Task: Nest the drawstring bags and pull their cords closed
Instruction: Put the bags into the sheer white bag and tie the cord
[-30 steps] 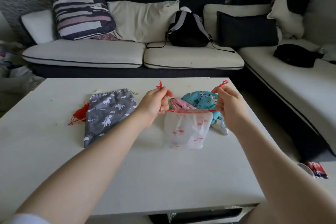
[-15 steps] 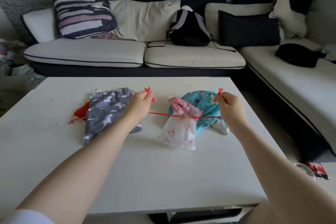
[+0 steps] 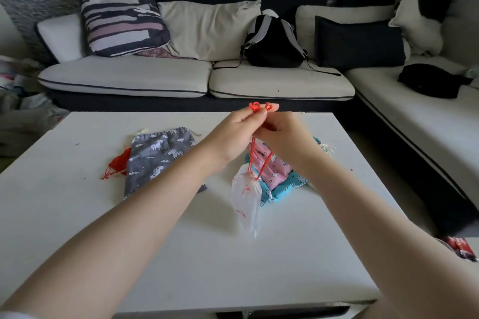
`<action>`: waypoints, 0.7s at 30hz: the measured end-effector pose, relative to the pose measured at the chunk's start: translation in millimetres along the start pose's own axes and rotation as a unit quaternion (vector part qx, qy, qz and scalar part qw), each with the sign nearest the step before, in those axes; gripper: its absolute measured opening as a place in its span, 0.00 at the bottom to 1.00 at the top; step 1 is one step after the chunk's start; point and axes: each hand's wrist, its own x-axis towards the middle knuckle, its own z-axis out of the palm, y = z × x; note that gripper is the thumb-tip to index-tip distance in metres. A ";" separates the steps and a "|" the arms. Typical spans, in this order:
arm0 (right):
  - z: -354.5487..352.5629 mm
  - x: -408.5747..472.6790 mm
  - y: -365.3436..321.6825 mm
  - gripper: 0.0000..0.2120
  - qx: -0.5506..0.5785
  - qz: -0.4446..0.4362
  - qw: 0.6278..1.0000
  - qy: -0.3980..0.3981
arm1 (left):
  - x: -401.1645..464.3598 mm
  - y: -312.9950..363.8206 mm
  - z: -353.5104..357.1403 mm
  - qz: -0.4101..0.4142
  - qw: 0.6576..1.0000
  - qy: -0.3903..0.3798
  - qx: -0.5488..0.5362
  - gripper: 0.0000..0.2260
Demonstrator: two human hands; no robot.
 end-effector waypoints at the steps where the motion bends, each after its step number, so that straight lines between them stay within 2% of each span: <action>1: 2.0 1.1 -0.1 0.14 0.010 0.009 1.000 0.006 | -0.2 -0.9 -0.3 -0.007 1.000 0.013 -0.003 0.13; 5: 0.5 5.7 1.3 0.15 0.100 0.042 0.993 0.038 | -3.9 -12.0 -2.2 -0.075 0.996 0.010 -0.056 0.08; 7: -3.4 6.5 -0.2 0.15 0.146 0.051 0.987 0.038 | -8.4 -22.0 -1.9 -0.097 0.995 -0.029 -0.010 0.09; 9: -7.7 8.0 0.2 0.14 0.145 0.054 0.987 0.041 | -10.5 -33.4 -1.3 -0.091 0.994 -0.048 0.048 0.11; 13: -14.1 11.2 10.6 0.12 0.047 0.090 0.991 0.090 | -8.0 -46.1 -4.5 -0.118 0.991 0.033 0.062 0.16; 15: -16.5 10.4 12.0 0.13 0.106 0.120 0.981 0.105 | -7.9 -48.0 -2.7 -0.149 0.984 0.041 0.088 0.15; 18: -17.9 7.5 2.0 0.12 0.225 0.097 0.965 0.091 | -11.3 -43.3 4.6 -0.181 0.976 -0.012 0.124 0.14; 21: -12.2 8.5 -8.7 0.13 0.283 0.068 0.955 0.046 | -14.4 -41.3 12.8 -0.177 0.973 -0.100 0.110 0.10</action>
